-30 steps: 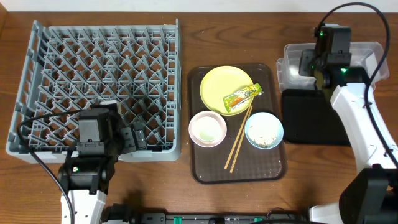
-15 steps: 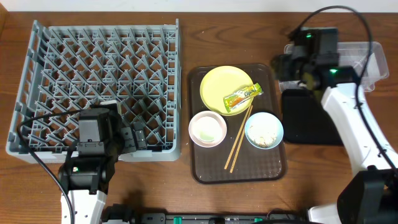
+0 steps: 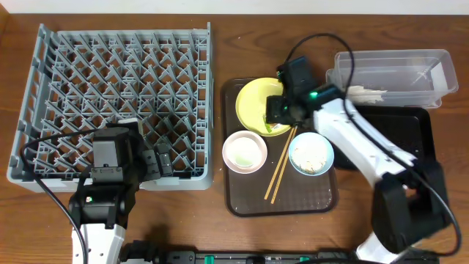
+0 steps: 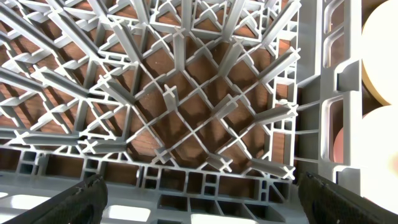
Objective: Sort waste into correct bins and load items into the dishwasher rack
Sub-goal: 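Grasp the green snack wrapper with the right gripper, drop into clear bin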
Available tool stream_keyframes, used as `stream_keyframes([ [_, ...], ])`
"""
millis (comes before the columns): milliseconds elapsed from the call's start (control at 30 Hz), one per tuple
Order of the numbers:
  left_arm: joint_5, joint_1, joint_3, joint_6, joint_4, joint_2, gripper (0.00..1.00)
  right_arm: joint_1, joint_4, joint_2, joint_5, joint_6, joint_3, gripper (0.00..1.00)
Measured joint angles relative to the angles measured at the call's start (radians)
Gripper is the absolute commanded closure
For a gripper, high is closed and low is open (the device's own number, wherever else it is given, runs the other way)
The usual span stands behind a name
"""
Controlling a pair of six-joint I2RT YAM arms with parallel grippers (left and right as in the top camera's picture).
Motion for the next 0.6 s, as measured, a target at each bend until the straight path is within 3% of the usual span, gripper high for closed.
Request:
stream_keyframes([
  [433,0.000,0.000,0.000,0.000,-0.003,0.002,0.01,0.028,0.088,0.163,0.109,0.227,0.000,0.35],
  [500,0.000,0.000,0.000,0.000,-0.003,0.003,0.01,0.028,0.117,0.183,0.113,0.235,0.000,0.43],
  [600,0.000,0.000,0.000,0.000,-0.003,0.003,0.01,0.028,0.139,0.200,0.117,0.247,0.000,0.66],
])
